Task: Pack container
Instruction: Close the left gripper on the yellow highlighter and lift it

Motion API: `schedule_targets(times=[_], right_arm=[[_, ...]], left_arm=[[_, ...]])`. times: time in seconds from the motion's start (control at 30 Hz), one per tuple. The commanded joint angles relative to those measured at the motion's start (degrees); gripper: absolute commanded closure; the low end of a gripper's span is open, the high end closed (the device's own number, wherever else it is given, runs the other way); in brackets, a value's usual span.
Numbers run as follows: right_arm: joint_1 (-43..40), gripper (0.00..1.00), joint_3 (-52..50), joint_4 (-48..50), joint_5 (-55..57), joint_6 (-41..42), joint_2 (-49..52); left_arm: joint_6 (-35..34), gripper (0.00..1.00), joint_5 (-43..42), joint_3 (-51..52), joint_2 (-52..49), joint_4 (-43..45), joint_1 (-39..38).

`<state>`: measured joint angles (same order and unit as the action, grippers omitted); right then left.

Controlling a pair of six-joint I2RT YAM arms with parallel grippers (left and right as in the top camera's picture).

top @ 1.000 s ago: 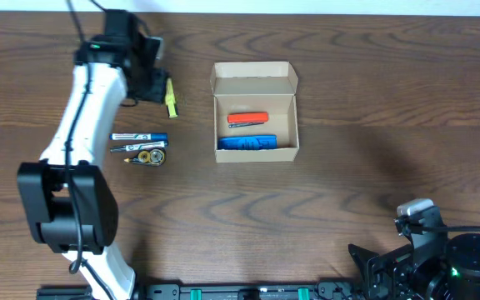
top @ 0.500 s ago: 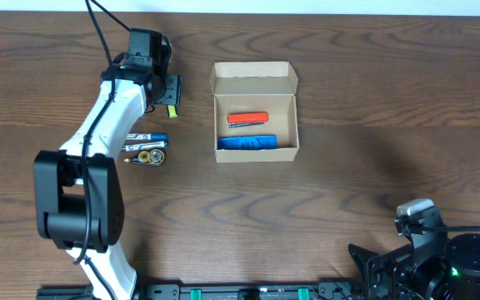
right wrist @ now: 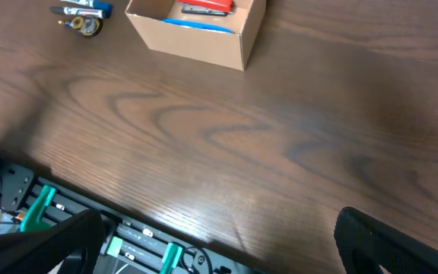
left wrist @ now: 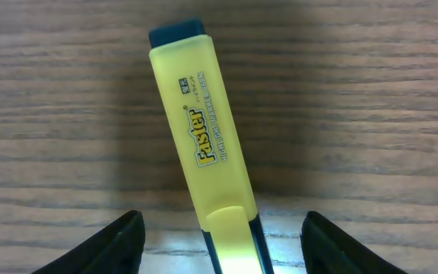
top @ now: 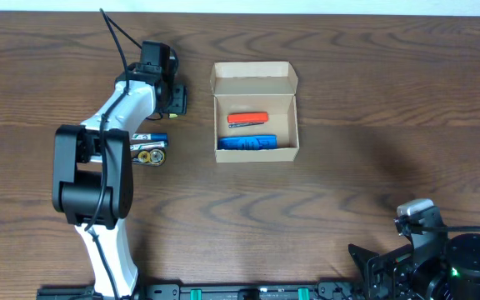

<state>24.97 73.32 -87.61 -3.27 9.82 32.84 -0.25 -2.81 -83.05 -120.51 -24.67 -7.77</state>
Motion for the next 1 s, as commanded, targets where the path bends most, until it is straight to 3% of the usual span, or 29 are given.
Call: schedule_targets(times=[0.0, 0.37, 0.6, 0.77, 0.97], right_arm=[[-0.2, 0.01, 0.1, -0.1, -0.4, -0.5, -0.1], [-0.2, 0.01, 0.1, -0.1, -0.4, -0.5, -0.1], [-0.2, 0.01, 0.1, -0.1, -0.4, -0.5, -0.1], [-0.2, 0.01, 0.1, -0.1, -0.4, -0.5, -0.1], [-0.2, 0.01, 0.1, -0.1, -0.4, -0.5, -0.1]], left_arm=[[-1.3, 0.35, -0.2, -0.1, -1.7, 0.5, 0.1], [-1.7, 0.39, -0.2, -0.1, -4.0, 1.0, 0.1], [-1.7, 0.72, -0.2, -0.4, -3.9, -0.2, 0.1], [-1.7, 0.94, -0.2, -4.3, -1.0, -7.1, 0.1], [-1.7, 0.94, -0.2, -12.3, 9.5, -18.0, -0.6]])
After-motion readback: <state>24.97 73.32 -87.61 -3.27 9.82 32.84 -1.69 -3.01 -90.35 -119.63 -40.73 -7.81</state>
